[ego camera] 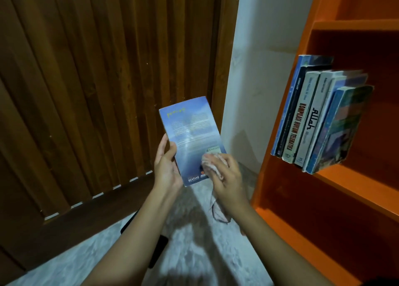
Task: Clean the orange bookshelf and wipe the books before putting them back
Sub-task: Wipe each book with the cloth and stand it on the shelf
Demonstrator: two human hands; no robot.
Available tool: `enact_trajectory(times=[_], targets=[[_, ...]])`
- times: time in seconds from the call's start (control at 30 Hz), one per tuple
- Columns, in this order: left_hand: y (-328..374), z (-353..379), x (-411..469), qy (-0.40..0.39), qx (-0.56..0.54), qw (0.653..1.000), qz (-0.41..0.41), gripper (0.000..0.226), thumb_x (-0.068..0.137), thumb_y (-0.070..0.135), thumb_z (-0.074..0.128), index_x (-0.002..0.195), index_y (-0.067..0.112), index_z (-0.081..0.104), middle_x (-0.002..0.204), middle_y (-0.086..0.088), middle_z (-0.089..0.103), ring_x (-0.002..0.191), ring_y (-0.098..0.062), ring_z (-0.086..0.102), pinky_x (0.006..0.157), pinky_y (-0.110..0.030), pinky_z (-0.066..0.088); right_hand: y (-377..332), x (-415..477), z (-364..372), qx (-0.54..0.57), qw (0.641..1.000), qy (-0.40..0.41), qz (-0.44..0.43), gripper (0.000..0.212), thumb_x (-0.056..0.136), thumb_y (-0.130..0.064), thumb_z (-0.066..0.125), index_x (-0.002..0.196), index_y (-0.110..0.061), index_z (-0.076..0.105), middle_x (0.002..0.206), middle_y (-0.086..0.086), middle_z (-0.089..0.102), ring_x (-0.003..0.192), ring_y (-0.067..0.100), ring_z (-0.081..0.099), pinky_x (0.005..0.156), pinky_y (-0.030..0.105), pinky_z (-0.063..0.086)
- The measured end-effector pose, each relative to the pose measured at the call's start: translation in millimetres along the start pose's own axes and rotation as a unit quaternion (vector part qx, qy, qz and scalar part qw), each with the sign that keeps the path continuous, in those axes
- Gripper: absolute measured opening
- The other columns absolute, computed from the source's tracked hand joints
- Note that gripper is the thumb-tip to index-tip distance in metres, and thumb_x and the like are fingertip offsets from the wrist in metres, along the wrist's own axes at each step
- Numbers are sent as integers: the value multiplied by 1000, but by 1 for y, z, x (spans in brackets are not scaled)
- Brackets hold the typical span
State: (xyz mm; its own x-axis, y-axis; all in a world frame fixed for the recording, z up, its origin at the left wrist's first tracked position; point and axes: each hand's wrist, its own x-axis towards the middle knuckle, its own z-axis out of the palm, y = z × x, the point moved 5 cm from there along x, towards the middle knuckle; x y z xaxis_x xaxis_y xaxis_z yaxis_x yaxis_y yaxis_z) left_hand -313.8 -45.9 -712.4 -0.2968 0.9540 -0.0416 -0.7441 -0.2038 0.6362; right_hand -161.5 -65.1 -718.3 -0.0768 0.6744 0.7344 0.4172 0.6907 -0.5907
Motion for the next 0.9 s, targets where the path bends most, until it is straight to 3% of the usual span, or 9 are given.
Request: enact_trajectory(times=[0.13, 0.2, 0.3, 0.47, 0.6, 0.67, 0.73, 0.83, 0.9], targets=[[5, 6, -12, -60, 65, 996, 13, 40, 94, 7, 51, 130, 24, 50, 104, 4, 72, 89, -12, 69, 73, -29, 57, 7, 20, -25, 46, 987, 74, 135, 31, 91, -14, 59, 117, -31, 57, 107, -1, 50, 95, -2, 52, 81, 9, 39], [6, 10, -17, -89, 81, 993, 11, 40, 94, 7, 51, 127, 29, 52, 104, 2, 72, 90, -13, 69, 75, -30, 58, 13, 23, -34, 82, 976, 70, 190, 38, 93, -25, 57, 130, -33, 50, 122, -5, 50, 108, 1, 51, 90, 12, 38], [8, 15, -21, -117, 85, 989, 10, 38, 94, 7, 51, 122, 33, 55, 111, -3, 70, 97, -18, 66, 85, -36, 54, 17, 22, -38, 187, 956, 42, 224, 50, 91, -32, 58, 138, -37, 39, 131, -22, 47, 123, 0, 46, 103, 28, 38], [6, 15, -20, -129, 101, 986, 12, 36, 94, 8, 51, 121, 31, 57, 114, -4, 68, 95, -18, 68, 73, -32, 58, 27, 13, -36, 252, 929, -21, 269, 65, 77, -32, 74, 136, -27, 46, 136, -3, 53, 125, 13, 51, 108, 42, 39], [2, 8, -17, -104, 195, 973, 74, 35, 93, 10, 54, 123, 26, 56, 101, 7, 72, 88, -12, 67, 68, -27, 56, 25, 6, -38, 262, 923, 0, 282, 55, 83, -11, 69, 133, -18, 50, 128, -4, 60, 118, 11, 56, 105, 36, 42], [2, 8, -16, -89, 277, 948, 127, 38, 93, 10, 55, 130, 18, 53, 102, 8, 67, 89, -4, 62, 73, -19, 52, 22, 5, -37, 268, 923, 17, 276, 53, 82, -6, 68, 131, -18, 51, 123, -4, 62, 116, 12, 58, 100, 31, 46], [5, 8, -13, -48, 399, 895, 192, 39, 91, 10, 59, 130, 12, 54, 120, 7, 59, 106, 0, 54, 82, -4, 42, 21, 4, -36, 256, 926, 37, 276, 55, 82, -4, 69, 132, -17, 51, 125, 1, 61, 116, 13, 58, 100, 34, 46], [6, 10, -12, 6, 546, 798, 253, 38, 86, 5, 64, 123, 11, 61, 131, -2, 52, 122, -15, 46, 92, -12, 37, 16, 5, -35, 232, 936, 41, 261, 57, 83, 3, 66, 135, -14, 48, 127, 6, 60, 110, 7, 60, 95, 26, 49], [1, 17, -16, -15, 566, 779, 269, 36, 87, 3, 63, 122, 6, 61, 126, -7, 53, 116, -19, 49, 85, -3, 35, 8, 3, -32, 233, 940, 44, 246, 57, 84, 7, 62, 136, -9, 46, 125, 9, 60, 109, 10, 60, 87, 16, 50]])
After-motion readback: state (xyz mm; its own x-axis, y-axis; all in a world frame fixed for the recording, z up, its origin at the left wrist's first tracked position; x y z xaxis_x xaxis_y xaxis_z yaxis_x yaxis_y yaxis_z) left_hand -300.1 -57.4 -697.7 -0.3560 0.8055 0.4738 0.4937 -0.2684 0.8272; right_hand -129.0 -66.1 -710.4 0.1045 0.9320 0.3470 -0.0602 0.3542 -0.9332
